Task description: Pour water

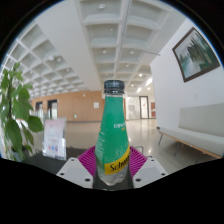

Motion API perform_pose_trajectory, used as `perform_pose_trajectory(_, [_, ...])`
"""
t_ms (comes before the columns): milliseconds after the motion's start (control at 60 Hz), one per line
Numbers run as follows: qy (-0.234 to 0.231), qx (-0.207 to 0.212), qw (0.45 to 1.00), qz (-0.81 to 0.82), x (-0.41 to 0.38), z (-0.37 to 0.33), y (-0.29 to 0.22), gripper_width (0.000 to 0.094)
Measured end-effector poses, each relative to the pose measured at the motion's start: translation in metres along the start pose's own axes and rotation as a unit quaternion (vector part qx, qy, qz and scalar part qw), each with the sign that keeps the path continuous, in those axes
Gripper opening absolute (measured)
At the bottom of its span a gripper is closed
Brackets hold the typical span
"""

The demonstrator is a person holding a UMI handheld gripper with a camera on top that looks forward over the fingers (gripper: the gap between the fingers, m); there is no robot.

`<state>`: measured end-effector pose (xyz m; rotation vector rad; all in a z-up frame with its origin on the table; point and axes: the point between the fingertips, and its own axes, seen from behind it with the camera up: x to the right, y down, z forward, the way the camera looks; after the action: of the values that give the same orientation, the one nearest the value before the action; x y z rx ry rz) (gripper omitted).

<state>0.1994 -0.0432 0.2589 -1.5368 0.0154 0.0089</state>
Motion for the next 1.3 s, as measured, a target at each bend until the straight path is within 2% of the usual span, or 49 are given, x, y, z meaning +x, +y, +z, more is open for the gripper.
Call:
perform_pose_trajectory(117, [0.022, -0.064, 0.997, -0.048, 0.028, 0.007, 0.068, 0.0396])
perform_pose_trajectory(267, [0.031, -0.12, 0.992, -0.04, 0.046, 0.009, 0.136, 0.0395])
perform_pose_trajectory(450, [0.047, -0.167, 0.985, -0.026, 0.075, -0.003, 0.192, 0.0411])
perform_pose_trajectory(483, [0.045, -0.148, 0.988, -0.023, 0.075, -0.003, 0.187, 0.0418])
perform_pose_trajectory(500, [0.045, -0.151, 0.987, -0.022, 0.076, -0.004, 0.19, 0.0459])
perform_pose_trajectory(517, [0.044, -0.152, 0.987, -0.021, 0.075, -0.006, 0.192, 0.0451])
perform_pose_trajectory(600, [0.042, -0.152, 0.987, -0.041, 0.075, -0.006, 0.191, 0.0537])
perform_pose_trajectory(633, [0.046, -0.166, 0.984, -0.046, 0.076, -0.008, 0.194, 0.0578])
perform_pose_trajectory(683, [0.046, -0.202, 0.978, -0.039, 0.075, -0.013, 0.207, 0.071])
perform_pose_trajectory(717, [0.045, -0.213, 0.975, -0.03, 0.075, -0.015, 0.214, 0.0881])
perform_pose_trajectory(767, [0.053, -0.223, 0.973, -0.019, 0.075, -0.024, 0.211, 0.0843])
perform_pose_trajectory(867, [0.073, -0.228, 0.97, -0.029, 0.076, -0.045, 0.193, 0.0865])
perform_pose_trajectory(1300, [0.088, -0.238, 0.967, -0.031, 0.032, -0.202, 0.087, 0.0856])
